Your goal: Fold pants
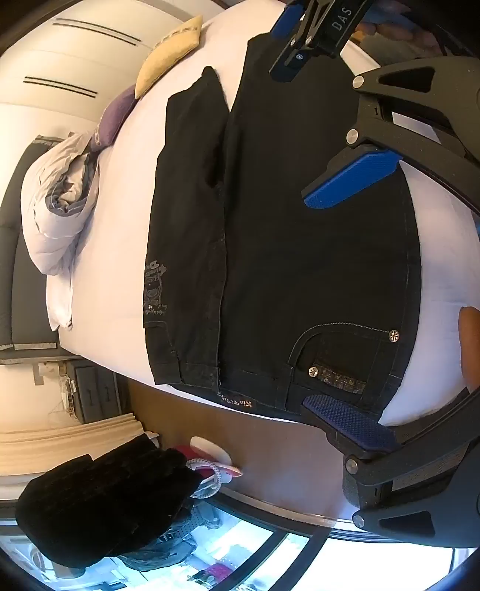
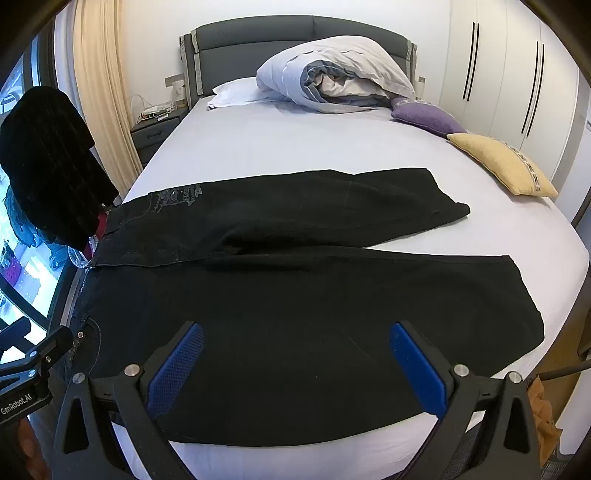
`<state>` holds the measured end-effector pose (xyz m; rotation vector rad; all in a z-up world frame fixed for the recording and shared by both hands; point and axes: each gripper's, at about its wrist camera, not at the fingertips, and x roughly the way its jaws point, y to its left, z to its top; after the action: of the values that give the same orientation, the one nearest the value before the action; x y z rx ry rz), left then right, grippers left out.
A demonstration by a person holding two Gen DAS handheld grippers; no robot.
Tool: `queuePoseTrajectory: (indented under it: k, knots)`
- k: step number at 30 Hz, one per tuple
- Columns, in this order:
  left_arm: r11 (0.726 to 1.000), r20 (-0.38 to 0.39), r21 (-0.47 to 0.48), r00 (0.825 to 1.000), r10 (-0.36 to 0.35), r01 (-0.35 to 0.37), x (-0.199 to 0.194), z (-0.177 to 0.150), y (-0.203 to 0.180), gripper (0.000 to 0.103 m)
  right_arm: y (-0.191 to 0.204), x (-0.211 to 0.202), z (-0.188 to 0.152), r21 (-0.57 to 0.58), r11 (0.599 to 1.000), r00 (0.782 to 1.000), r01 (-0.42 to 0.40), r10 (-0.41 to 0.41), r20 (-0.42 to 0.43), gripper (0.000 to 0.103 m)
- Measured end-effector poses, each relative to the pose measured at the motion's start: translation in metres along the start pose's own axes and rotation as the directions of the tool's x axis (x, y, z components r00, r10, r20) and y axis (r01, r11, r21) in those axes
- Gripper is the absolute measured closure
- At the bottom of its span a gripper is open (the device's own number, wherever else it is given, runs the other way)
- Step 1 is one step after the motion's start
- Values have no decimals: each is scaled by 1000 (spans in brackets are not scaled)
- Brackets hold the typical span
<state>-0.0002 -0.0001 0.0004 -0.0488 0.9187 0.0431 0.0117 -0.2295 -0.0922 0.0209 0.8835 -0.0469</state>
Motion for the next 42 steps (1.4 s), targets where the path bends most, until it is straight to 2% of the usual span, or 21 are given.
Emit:
queuePoseTrajectory:
  k: [4,6,42]
  knots:
    - [1000,6,8,1000,24,-24,-1,0,0,0,0,1,0,0,1000,1000,-1,1,-1,0]
    - [1000,-2,6,1000,-4,4,1,-2,-2,0,0,1,-1,-1,1000,1000,0,0,0,0]
    - [1000,-16,4,1000,-9,9,7,-8,0,0,5,8,-11,-4,1000,1000,-2,2,-19,0]
